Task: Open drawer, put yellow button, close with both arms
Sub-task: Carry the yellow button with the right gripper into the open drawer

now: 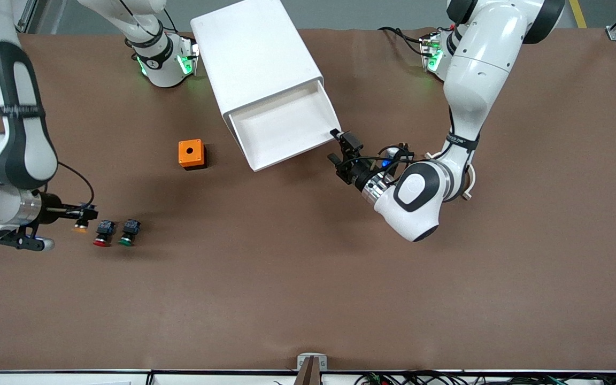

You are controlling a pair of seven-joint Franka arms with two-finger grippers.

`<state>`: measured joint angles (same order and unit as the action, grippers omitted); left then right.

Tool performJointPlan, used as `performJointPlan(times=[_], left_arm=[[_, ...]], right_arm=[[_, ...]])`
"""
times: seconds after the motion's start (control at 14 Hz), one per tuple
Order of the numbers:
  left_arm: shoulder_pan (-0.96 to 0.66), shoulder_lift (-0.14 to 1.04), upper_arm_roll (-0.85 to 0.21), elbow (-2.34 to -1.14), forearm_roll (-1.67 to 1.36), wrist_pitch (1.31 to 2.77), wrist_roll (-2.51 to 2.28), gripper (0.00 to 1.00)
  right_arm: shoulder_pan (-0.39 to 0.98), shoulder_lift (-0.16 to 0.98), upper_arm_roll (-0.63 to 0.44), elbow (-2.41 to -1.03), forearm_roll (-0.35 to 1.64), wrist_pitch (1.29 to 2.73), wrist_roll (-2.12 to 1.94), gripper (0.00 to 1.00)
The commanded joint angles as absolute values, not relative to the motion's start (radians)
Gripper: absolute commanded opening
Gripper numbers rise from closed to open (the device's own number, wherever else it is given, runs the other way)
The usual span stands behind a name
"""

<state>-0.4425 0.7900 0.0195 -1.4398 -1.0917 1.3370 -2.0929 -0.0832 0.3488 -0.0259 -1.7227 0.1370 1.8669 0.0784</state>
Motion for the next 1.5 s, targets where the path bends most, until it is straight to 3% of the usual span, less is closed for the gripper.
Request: performJointPlan(times=[0.0,0.29,0.64,1.21,1.43], left_arm=[[-0.413,0.769,0.014,-1.404,-1.081,1.316,-1.984,1.00],[-0.374,0.762,0.023,-1.353,-1.056,1.273,-1.719,1.00],[-0.365,0.749,0.025,-1.319,-0.838,1.282,-1.328,1.00],[-0.431,0.598,0.003,-1.368,-0.579,1.557,-1.100,1.00],[-0.497,0.522,0.002,-1.486,-0.494,1.728,-1.088,1.00]], right_arm=[[0.023,0.212,-0.035,-1.766,0.227,1.766,0.298,0.00],[0.260,0.063,-0.035,-1.822,0.229,1.740,0.714,0.00],[0.544,0.041,-0.035,-1.813,0.224,1.794,1.154,0.00],[0.791,0.118,-0.037,-1.818,0.151,1.957,1.517,0.00],[0.836,0.169,-0.037,-1.816,0.130,1.999,1.597,0.00]])
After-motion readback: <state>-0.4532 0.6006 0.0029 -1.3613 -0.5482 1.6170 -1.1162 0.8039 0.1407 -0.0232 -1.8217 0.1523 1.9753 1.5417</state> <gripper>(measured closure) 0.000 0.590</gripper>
